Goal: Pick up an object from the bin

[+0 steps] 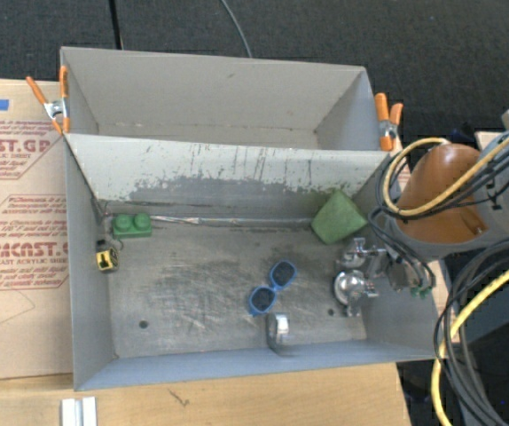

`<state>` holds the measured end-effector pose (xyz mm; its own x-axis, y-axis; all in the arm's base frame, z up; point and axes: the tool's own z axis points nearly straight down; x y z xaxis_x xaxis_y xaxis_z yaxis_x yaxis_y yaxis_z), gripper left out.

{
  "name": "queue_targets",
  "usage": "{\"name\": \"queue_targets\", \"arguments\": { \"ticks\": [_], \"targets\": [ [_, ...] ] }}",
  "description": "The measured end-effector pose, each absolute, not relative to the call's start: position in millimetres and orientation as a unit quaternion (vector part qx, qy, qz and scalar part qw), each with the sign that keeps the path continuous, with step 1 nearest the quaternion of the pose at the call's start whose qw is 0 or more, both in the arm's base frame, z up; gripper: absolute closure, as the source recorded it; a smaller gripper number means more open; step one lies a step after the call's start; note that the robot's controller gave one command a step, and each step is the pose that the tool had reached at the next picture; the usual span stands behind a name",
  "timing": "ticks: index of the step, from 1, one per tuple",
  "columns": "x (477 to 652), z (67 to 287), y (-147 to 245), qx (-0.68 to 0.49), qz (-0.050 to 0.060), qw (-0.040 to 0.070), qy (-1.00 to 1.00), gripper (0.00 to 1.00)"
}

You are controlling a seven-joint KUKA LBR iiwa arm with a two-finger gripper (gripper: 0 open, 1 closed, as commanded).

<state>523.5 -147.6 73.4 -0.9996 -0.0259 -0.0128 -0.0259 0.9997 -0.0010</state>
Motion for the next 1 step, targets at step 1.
{"name": "queue_targets", "arguments": {
  "ticks": [1],
  "targets": [
    [531.6,207.4,-152.4,-0.011,-0.002,0.005,1.000,1.00]
  ]
}}
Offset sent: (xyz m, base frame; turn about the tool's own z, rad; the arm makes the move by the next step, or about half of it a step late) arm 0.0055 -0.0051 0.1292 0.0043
